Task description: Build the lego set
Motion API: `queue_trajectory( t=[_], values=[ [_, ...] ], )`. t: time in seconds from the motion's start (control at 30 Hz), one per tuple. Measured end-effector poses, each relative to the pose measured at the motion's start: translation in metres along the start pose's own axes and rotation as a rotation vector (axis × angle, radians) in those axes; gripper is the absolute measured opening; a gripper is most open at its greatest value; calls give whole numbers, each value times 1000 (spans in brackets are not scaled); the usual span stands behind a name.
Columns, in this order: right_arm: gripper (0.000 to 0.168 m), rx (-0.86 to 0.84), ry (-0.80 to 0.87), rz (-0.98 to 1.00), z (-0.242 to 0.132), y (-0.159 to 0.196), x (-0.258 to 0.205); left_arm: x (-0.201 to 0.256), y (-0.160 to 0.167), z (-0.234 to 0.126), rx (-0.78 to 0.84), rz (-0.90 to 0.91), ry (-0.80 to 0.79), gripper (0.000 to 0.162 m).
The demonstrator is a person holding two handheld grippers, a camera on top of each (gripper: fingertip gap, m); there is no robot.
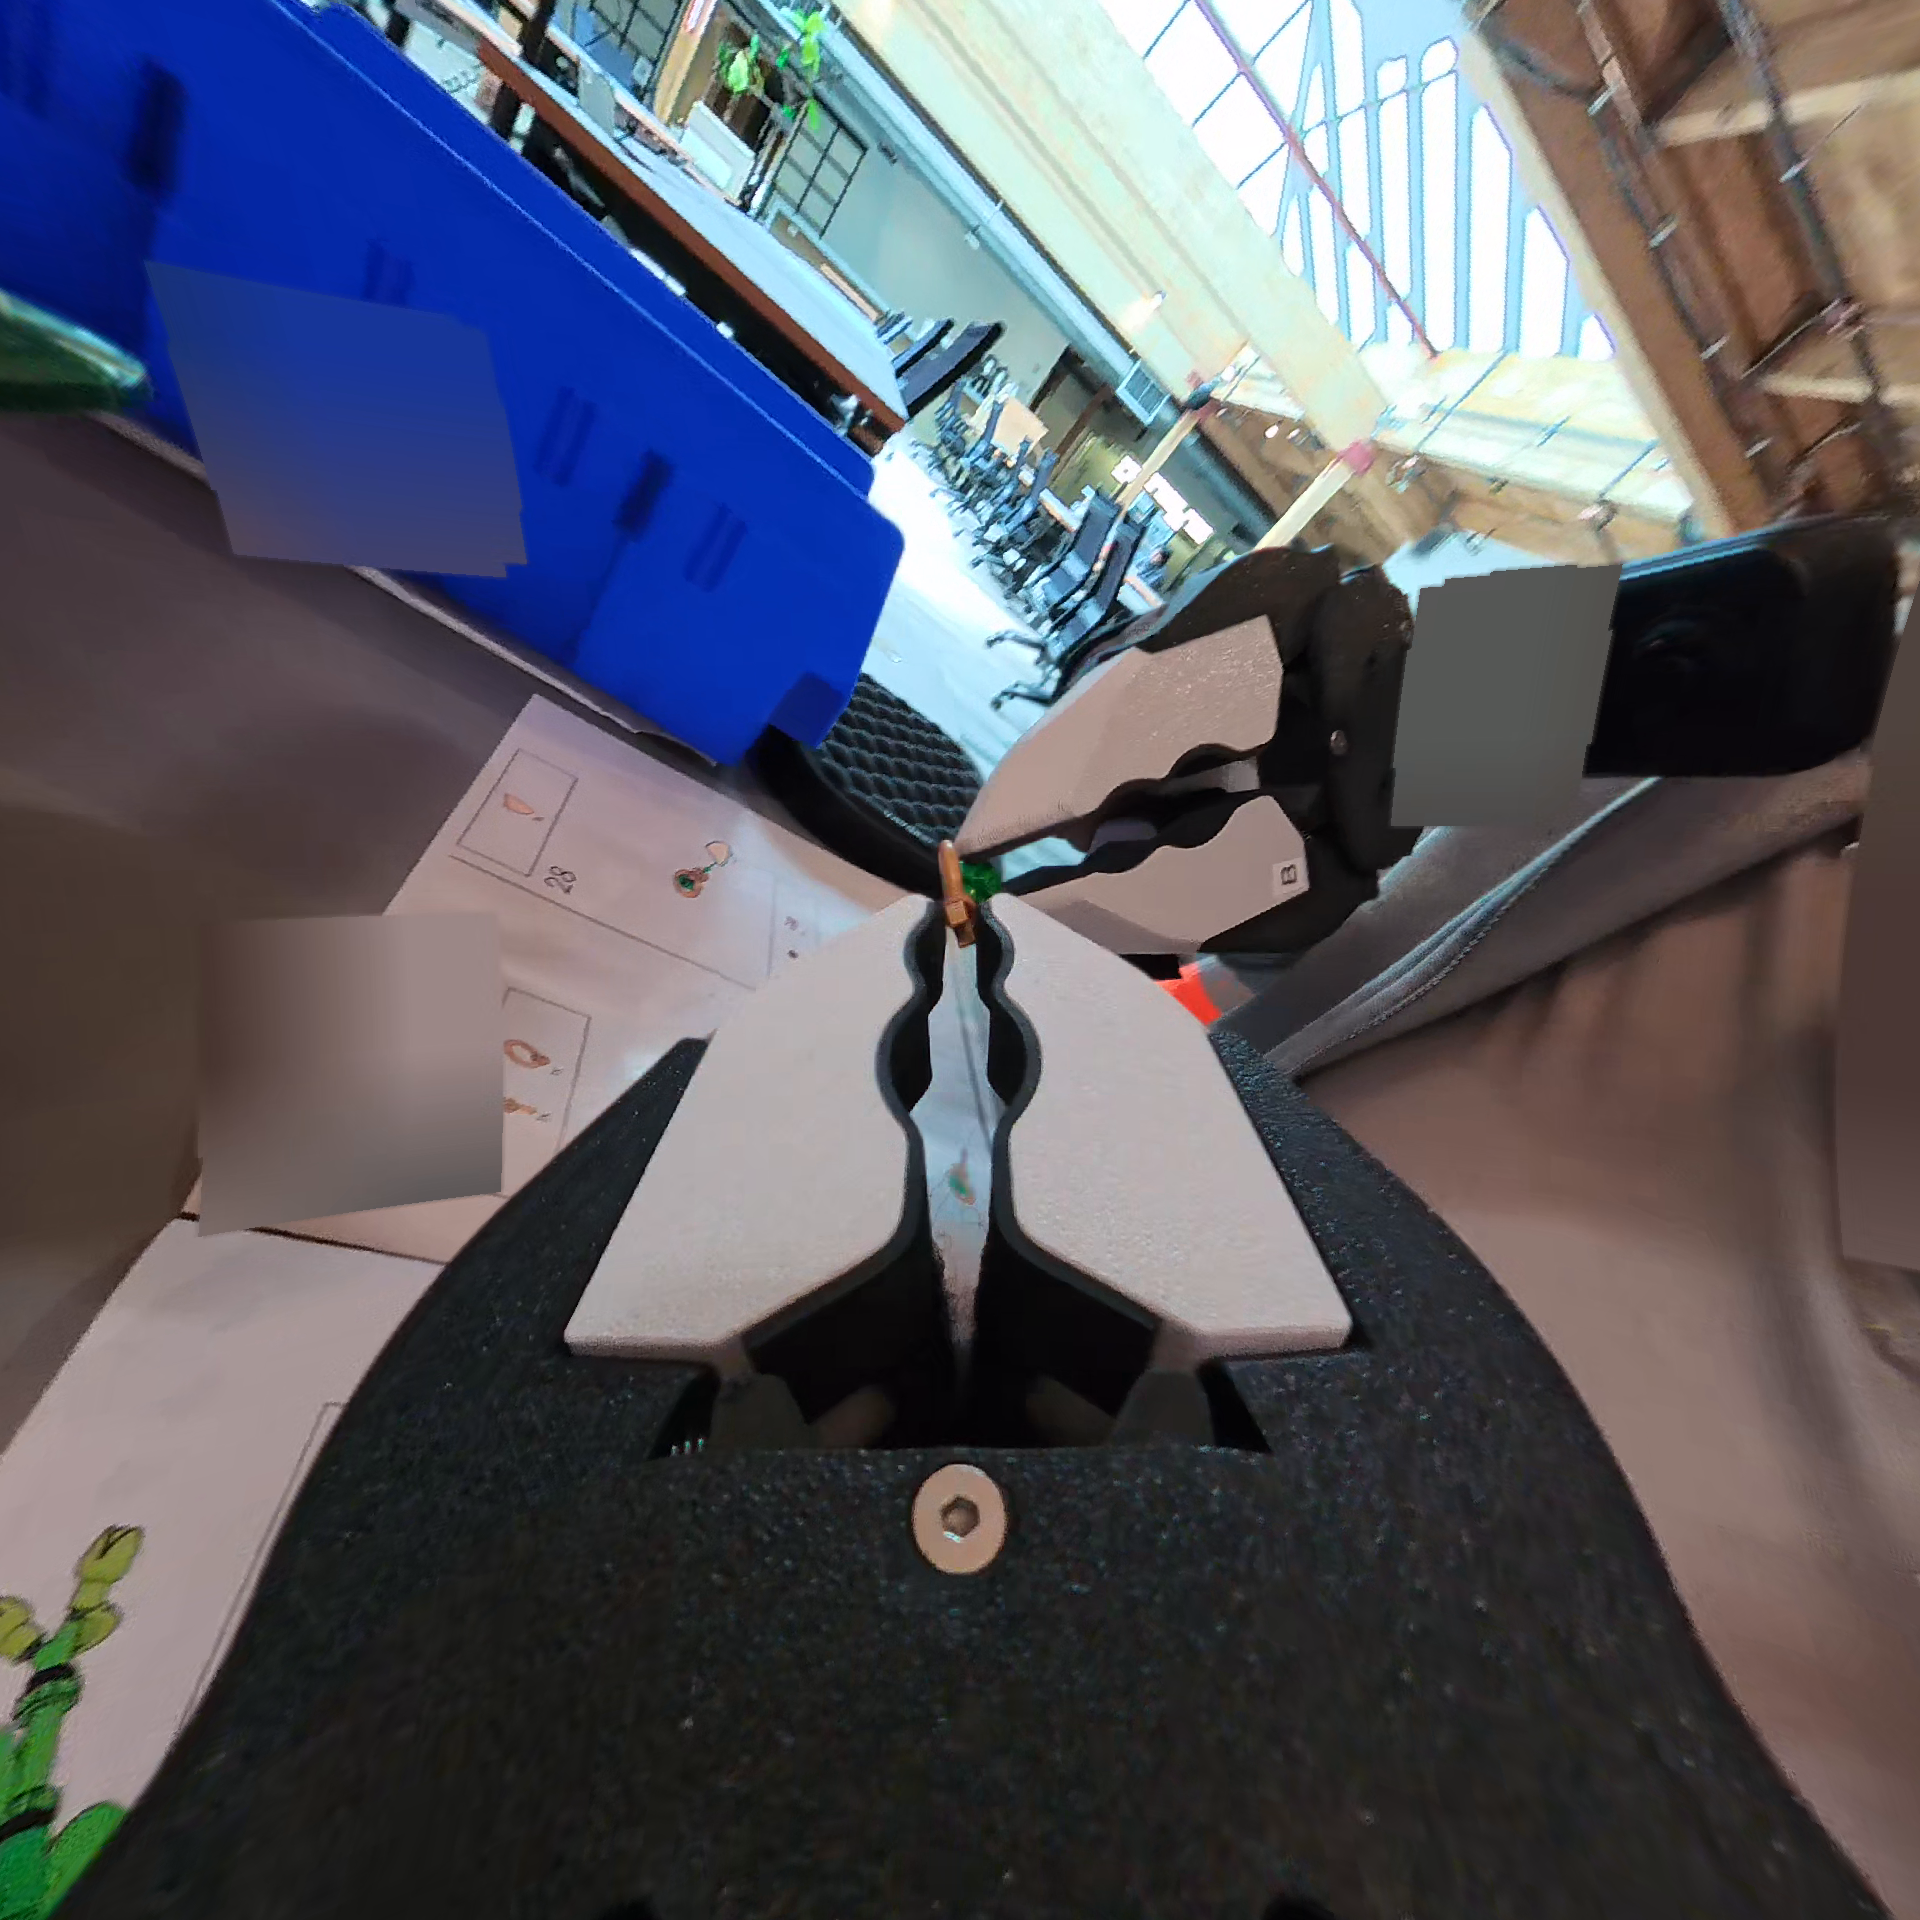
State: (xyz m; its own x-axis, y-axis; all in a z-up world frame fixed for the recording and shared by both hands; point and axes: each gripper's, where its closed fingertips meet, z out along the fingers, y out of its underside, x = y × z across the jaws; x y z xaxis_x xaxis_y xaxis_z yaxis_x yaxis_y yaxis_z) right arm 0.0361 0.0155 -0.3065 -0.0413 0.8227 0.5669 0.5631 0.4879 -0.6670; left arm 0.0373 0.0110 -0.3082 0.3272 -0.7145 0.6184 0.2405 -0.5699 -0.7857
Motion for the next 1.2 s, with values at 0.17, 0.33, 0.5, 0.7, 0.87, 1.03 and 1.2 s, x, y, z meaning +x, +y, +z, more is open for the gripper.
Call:
queue_trajectory(
  t=[0.17, 0.33, 0.5, 0.7, 0.87, 1.03, 1.2],
  values=[
    [8, -17, -54, 25, -4, -7, 6, 7, -8, -1, 72, -109, 94, 5],
    [8, -42, -60, -7, -4, -12, 11, 9, -13, -3, 112, -160, 132, 5],
    [8, -46, -60, -33, -5, -16, 14, 11, -18, -5, 143, -182, 156, 5],
    [8, -172, -107, -103, -4, -8, 10, 7, -14, -2, 116, -157, 118, 5],
    [8, -220, -119, -134, -3, -9, 10, 7, -15, -3, 117, -145, 102, 5],
    [8, -263, -114, -161, -3, -8, 10, 6, -14, -2, 106, -111, 66, 5],
    [8, -254, -105, -150, -4, -12, 12, 9, -17, -4, 127, -124, 86, 5]
  ],
)
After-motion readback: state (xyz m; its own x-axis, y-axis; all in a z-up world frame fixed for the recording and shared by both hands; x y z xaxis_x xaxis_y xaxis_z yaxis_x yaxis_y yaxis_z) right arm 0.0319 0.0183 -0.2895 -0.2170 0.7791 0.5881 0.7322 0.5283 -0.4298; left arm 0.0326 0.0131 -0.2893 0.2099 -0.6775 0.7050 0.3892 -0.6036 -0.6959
